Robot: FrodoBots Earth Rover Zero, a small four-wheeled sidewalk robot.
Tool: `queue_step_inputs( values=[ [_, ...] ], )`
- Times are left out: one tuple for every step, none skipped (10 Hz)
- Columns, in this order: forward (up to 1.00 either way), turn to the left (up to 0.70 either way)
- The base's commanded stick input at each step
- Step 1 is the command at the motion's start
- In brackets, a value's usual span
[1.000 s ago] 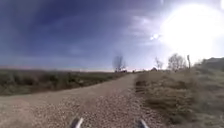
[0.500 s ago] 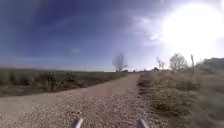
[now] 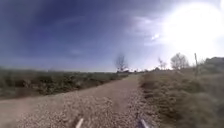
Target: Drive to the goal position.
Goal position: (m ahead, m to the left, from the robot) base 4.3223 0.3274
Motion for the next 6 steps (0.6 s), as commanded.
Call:
queue_step_inputs(
  values=[
    [0.5,0.0],
    [0.5,0.0],
    [0.5,0.0],
    [0.5,0.0],
    [0.5,0.0],
    [0.5,0.0]
  ],
)
